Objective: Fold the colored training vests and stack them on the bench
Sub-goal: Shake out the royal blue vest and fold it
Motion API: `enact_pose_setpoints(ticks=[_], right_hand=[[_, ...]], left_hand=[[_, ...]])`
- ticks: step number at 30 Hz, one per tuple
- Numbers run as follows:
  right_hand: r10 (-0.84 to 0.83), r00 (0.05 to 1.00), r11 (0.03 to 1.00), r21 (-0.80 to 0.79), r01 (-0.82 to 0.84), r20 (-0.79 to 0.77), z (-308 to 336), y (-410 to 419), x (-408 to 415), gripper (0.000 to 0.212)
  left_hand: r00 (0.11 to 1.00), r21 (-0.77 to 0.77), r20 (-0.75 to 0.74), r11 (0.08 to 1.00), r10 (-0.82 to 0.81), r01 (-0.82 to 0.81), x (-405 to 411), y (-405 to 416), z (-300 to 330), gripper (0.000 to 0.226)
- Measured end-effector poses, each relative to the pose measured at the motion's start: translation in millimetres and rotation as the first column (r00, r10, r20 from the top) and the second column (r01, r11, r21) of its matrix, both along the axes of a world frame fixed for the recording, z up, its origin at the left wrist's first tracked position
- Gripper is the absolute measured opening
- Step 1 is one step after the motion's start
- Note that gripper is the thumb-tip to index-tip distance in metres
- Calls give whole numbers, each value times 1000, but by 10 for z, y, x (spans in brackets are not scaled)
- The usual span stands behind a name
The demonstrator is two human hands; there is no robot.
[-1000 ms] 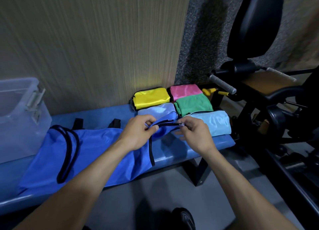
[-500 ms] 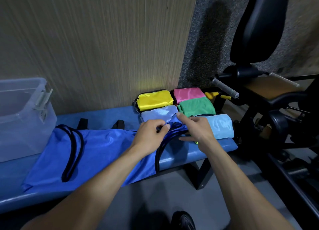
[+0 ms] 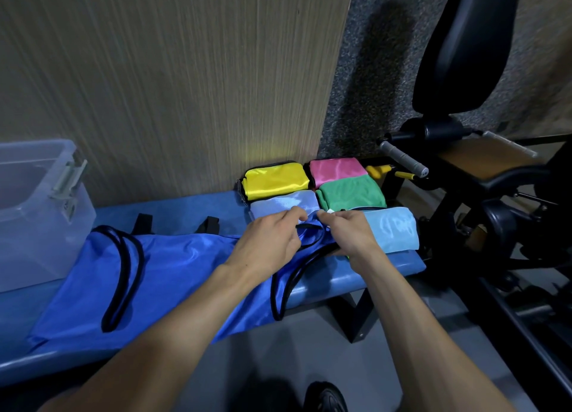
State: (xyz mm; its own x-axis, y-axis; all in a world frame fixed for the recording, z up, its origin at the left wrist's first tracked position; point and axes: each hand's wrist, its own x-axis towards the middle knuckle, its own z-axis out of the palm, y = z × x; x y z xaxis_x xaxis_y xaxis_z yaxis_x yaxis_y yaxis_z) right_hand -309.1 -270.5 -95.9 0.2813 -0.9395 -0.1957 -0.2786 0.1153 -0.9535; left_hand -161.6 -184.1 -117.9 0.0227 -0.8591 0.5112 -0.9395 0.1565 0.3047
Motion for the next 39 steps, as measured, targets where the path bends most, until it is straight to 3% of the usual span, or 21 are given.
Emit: enact_pose_setpoints(ticks=[8,11,13,16,17,21,23,25,28,30,33,36,39], right_hand=[[15,1000,1000,-1,-15,0,14,0,27,26],[26,999,1000,-8,-27,-21,-5,-24,10,30],[31,999,999,-22,-31,-31,-29,-43,5,30],[35,999,999,-36,-36,-35,-64,-64,10,31],[33,999,998,-49,-35,-36,-62,-66,12,30],[26,999,995,-91,-28,-24,-82,-70,34,33],[17,1000,994,-106,-18,-18,-75,-68,49,35],[13,1000,994,-110,-13,-3,-67,-72,75,34],[18,999,994,-108,-15,27,-61,-77,141,37],[15,999,994,-106,-12,35,-60,-85,177,37],[13,999,995,-104,-8,45,-36,-77,211,36],[-5,1000,992,-124,8,31,-53,-100,234,35],[-41,999,984,-172,37,-24,-106,-144,231,37]], left_hand=[[972,-96,236,995,7,17,4,-75,-34,20],[978,-122,210,992,10,16,25,-77,-1,23],[990,-53,129,996,-60,67,39,-75,35,30],[988,119,-71,983,-135,142,60,-43,76,13],[987,156,-91,977,-134,147,70,-33,96,17],[987,216,-32,963,-158,161,164,51,88,30],[984,246,97,962,-148,120,213,89,68,28],[962,179,259,983,-86,39,220,141,63,28],[958,120,216,979,-188,165,77,328,139,24],[946,282,168,933,-279,225,-90,487,128,21],[894,484,391,875,-219,2,-281,649,30,25],[853,515,509,834,-113,-197,-269,734,-53,45],[830,504,556,811,-41,-298,-187,830,-79,45]])
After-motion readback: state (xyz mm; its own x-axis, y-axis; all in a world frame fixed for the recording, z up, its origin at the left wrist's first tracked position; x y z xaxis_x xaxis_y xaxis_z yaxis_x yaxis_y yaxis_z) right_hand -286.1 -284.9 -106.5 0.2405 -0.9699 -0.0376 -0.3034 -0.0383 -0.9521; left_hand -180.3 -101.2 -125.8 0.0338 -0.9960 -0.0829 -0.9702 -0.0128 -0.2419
